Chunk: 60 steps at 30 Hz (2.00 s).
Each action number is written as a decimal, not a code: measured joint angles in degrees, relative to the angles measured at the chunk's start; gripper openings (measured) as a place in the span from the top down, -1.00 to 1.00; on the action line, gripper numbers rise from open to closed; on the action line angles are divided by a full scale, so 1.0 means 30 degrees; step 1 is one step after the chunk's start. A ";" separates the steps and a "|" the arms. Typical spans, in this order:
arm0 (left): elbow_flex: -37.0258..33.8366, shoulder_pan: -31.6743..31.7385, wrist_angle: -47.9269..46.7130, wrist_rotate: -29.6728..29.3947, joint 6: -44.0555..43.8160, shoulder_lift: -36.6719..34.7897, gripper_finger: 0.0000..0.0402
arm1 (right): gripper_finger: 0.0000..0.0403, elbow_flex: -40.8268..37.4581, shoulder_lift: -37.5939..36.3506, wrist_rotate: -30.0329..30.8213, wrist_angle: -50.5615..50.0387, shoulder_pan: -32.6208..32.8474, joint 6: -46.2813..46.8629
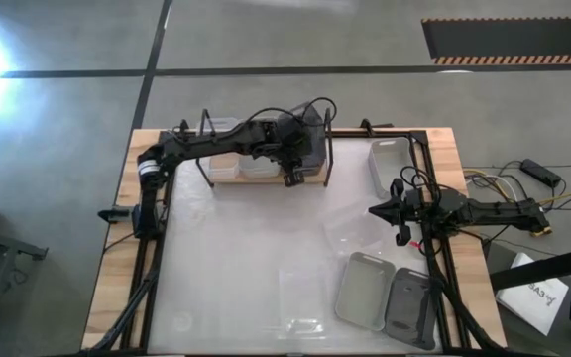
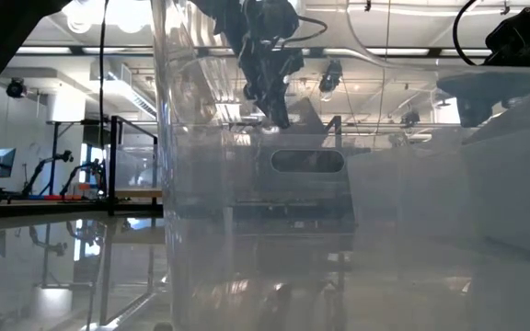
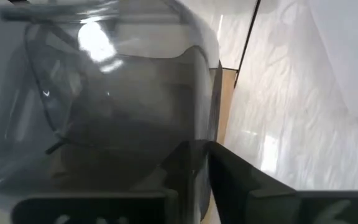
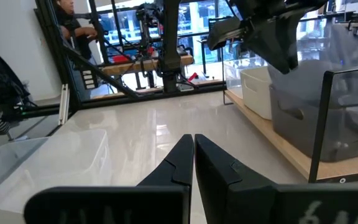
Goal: Stack baskets on shelf by color
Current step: Stack the left black bin on top of the black bin on the shelf
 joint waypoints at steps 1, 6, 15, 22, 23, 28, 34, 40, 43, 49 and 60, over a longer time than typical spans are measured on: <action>0.0000 0.0000 0.0010 0.0007 0.0000 0.0000 0.73 | 0.96 -0.0001 0.0000 0.0001 0.0000 -0.0001 0.0000; 0.0027 -0.0036 -0.0120 0.0023 0.0022 -0.0029 0.53 | 0.96 0.0005 0.0000 -0.0002 0.0000 0.0005 0.0000; 0.1022 -0.0257 -0.0686 0.0074 0.0073 -0.0157 0.43 | 0.96 -0.0001 0.0000 0.0004 -0.0006 -0.0001 0.0000; -0.0001 -0.0432 0.0041 -0.0860 0.1335 0.0175 0.49 | 0.96 0.0002 0.0000 0.0003 0.0000 0.0001 0.0000; -0.0039 -0.0484 0.0052 -0.1115 0.1545 0.0174 0.54 | 0.96 -0.0001 0.0000 0.0001 0.0000 -0.0001 0.0000; 0.0153 -0.0851 0.0079 -0.1607 0.2982 0.0117 0.93 | 0.96 0.0000 0.0000 -0.0001 0.0000 -0.0001 0.0000; 0.0901 -0.0993 -0.0029 -0.1587 0.3427 -0.0007 0.98 | 0.96 0.0005 0.0000 0.0004 0.0000 -0.0001 0.0000; 0.1577 -0.0998 -0.1708 -0.2336 0.3548 -0.0015 0.99 | 0.96 -0.0001 0.0000 0.0004 0.0000 -0.0001 0.0000; 0.1751 -0.1003 -0.2539 -0.2766 0.3539 -0.0015 1.00 | 0.96 0.0006 0.0000 0.0004 -0.0006 -0.0001 0.0000; 0.1665 -0.1056 -0.2676 -0.2971 0.3490 -0.0022 1.00 | 0.96 -0.0001 0.0000 0.0004 0.0000 -0.0001 0.0000; 0.1751 -0.1239 -0.2717 -0.3773 0.3351 0.0437 1.00 | 0.96 0.0002 0.0000 0.0004 0.0000 0.0000 0.0000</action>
